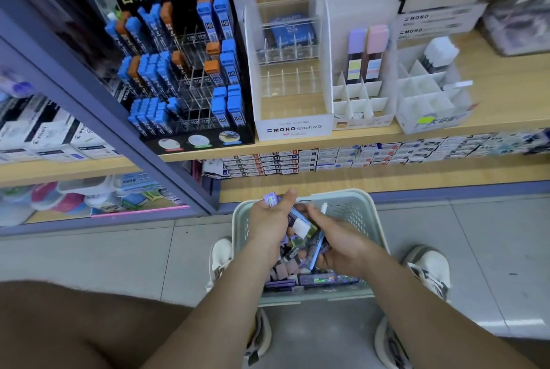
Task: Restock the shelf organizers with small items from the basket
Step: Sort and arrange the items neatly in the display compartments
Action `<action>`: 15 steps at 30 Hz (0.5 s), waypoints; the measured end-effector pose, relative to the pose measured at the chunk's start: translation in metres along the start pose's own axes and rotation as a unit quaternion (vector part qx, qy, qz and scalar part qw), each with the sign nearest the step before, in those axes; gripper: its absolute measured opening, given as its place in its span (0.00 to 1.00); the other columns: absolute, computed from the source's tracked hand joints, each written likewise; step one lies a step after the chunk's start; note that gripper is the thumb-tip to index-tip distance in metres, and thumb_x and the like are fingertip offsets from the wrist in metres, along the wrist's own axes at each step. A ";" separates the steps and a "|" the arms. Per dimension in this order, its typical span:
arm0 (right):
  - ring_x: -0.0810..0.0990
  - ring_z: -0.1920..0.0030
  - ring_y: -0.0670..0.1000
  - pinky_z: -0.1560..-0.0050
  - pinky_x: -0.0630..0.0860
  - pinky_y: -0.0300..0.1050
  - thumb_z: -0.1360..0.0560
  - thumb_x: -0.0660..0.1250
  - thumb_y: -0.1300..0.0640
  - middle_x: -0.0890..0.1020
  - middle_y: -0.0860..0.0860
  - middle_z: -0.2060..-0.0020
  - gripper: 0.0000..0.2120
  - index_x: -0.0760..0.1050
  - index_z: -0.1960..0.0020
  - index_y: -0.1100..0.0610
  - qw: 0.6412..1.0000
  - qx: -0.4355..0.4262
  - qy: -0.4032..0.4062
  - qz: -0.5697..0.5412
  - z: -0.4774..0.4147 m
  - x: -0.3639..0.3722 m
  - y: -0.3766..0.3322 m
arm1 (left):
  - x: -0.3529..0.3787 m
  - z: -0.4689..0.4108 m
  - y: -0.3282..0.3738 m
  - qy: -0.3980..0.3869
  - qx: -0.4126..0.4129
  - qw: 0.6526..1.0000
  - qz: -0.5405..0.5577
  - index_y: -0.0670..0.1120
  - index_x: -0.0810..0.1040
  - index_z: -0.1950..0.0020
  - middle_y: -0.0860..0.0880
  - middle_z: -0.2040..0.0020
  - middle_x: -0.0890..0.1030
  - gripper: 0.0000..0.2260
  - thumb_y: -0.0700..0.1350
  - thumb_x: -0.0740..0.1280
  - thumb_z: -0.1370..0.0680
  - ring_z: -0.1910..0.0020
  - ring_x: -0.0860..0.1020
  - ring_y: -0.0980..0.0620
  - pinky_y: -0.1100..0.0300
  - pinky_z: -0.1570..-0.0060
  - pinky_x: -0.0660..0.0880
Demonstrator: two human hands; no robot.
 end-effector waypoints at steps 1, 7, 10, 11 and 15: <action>0.83 0.63 0.55 0.60 0.79 0.47 0.23 0.61 0.39 0.85 0.55 0.58 0.18 0.81 0.43 0.47 1.000 -0.008 0.000 0.000 0.000 0.000 0.001 | -0.001 0.001 0.002 0.012 0.019 0.999 -0.036 0.41 0.74 0.65 0.45 0.73 0.76 0.18 0.53 0.72 0.26 0.78 0.70 0.49 0.62 0.76 0.67; 0.85 0.61 0.54 0.67 0.75 0.42 0.27 0.66 0.40 0.86 0.54 0.58 0.23 0.76 0.42 0.56 1.000 -0.012 -0.002 0.022 0.003 0.000 -0.002 | 0.003 -0.001 0.008 -0.012 0.112 0.975 -0.191 0.45 0.69 0.62 0.51 0.72 0.70 0.19 0.60 0.65 0.24 0.74 0.69 0.55 0.66 0.76 0.64; 0.86 0.59 0.55 0.69 0.72 0.41 0.30 0.70 0.43 0.86 0.53 0.57 0.25 0.74 0.41 0.57 0.998 -0.016 -0.020 0.056 0.003 0.003 -0.007 | 0.005 -0.004 0.005 -0.031 0.122 0.973 -0.192 0.44 0.69 0.60 0.49 0.69 0.71 0.20 0.61 0.64 0.24 0.71 0.68 0.53 0.59 0.69 0.64; 0.86 0.58 0.55 0.69 0.72 0.41 0.32 0.71 0.44 0.85 0.52 0.55 0.25 0.74 0.40 0.57 0.997 -0.018 -0.023 0.069 0.002 0.003 -0.008 | 0.006 -0.004 0.003 -0.032 0.125 0.975 -0.180 0.44 0.68 0.62 0.50 0.70 0.70 0.20 0.60 0.64 0.24 0.71 0.67 0.53 0.58 0.69 0.64; 0.86 0.59 0.56 0.66 0.72 0.43 0.28 0.73 0.52 0.85 0.53 0.57 0.19 0.76 0.41 0.59 0.996 -0.020 -0.023 0.085 0.001 0.001 -0.009 | 0.006 -0.005 0.004 -0.012 0.150 0.972 -0.181 0.46 0.66 0.65 0.53 0.71 0.67 0.19 0.58 0.65 0.24 0.72 0.66 0.53 0.58 0.68 0.63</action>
Point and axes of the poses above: each hand's wrist, its own z-axis away from the middle knuckle, its own x-axis out of the palm, y = z × x, the point moved 5 cm from there along -z, towards the middle knuckle
